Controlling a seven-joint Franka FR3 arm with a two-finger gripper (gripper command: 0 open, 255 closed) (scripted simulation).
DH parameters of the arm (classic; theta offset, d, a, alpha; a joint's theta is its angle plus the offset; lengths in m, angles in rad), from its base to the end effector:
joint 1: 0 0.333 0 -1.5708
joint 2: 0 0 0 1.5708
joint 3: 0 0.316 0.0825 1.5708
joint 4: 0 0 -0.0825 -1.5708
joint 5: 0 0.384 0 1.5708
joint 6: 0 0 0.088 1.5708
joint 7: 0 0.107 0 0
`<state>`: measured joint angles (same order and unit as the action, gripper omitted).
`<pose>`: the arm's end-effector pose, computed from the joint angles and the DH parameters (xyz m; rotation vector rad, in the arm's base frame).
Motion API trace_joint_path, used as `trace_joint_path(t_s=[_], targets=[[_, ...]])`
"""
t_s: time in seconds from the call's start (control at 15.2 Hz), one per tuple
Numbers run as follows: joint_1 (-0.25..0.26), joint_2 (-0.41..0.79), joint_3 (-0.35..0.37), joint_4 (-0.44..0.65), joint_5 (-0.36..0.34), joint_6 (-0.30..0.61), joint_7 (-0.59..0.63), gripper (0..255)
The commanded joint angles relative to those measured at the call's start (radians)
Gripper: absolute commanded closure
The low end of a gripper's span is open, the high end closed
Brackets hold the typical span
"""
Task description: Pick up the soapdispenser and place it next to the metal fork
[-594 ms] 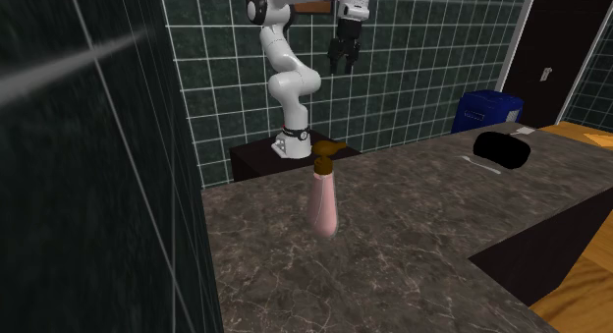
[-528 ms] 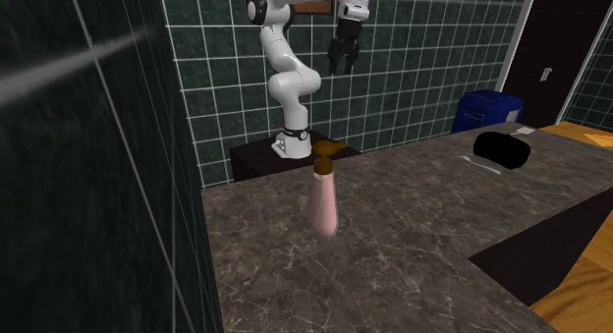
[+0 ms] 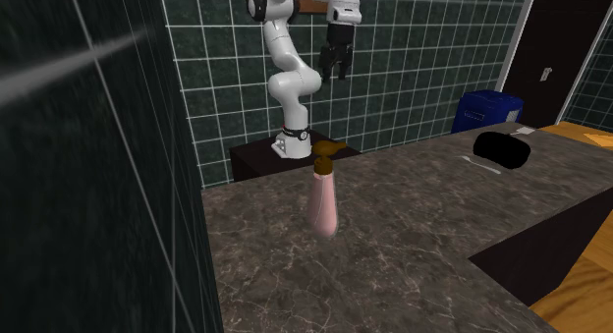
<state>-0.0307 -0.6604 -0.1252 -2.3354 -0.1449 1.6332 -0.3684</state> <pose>0.3392 -0.0768 0.5626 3.0611 0.3888 -0.0931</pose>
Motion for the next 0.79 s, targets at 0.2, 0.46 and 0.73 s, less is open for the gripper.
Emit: trace_joint_path(t_s=[0.2, 0.46, 0.73], targets=[[-0.006, 0.155, -0.124, 0.091, 0.003, 0.077, -0.15, 0], [-0.003, 0.297, -0.216, 0.191, 0.041, 0.119, -0.277, 0], [-0.002, 0.458, -0.299, 0.315, 0.114, 0.14, -0.414, 0]])
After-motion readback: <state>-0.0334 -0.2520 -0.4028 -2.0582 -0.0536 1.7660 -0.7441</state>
